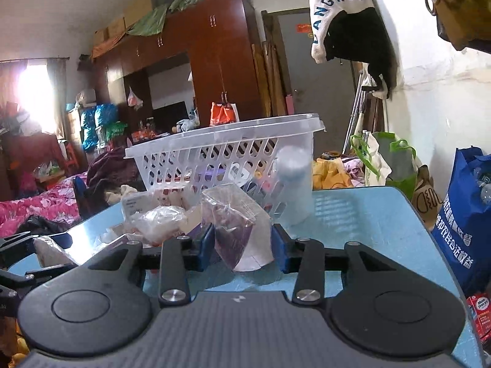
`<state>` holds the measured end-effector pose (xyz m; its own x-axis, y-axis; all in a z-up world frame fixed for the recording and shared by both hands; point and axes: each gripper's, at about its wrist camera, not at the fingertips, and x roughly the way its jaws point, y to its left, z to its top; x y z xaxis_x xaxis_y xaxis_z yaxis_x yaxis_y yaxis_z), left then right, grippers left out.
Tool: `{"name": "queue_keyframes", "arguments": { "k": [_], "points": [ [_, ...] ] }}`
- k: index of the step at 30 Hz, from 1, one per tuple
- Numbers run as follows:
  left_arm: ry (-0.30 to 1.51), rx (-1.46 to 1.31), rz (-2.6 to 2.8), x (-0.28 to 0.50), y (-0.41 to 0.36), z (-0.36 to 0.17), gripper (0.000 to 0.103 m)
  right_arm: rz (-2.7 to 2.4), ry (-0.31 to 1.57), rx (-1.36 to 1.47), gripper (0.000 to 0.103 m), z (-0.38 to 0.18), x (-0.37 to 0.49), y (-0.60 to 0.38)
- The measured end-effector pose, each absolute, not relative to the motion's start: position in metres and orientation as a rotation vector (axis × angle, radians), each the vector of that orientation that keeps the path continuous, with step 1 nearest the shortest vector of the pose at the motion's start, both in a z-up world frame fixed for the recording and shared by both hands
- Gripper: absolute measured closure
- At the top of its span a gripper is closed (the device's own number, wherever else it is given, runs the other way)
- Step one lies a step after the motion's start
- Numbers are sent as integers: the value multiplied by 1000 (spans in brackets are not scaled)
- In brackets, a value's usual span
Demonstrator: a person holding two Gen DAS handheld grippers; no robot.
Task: Organize objects
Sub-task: 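Carry both held bags over the white basket and open both grippers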
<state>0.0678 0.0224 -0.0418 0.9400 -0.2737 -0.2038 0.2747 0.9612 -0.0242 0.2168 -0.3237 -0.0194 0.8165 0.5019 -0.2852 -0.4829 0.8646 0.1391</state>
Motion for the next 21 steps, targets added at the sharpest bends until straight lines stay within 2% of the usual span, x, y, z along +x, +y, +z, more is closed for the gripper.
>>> {"name": "queue_keyframes", "arguments": {
  "k": [15, 21],
  "points": [
    [191, -60, -282, 78, 43, -25, 21, 503, 321, 50, 60, -19, 218, -320],
    [194, -110, -297, 104, 48, -2, 21, 487, 265, 34, 61, 3, 215, -318]
  ]
}}
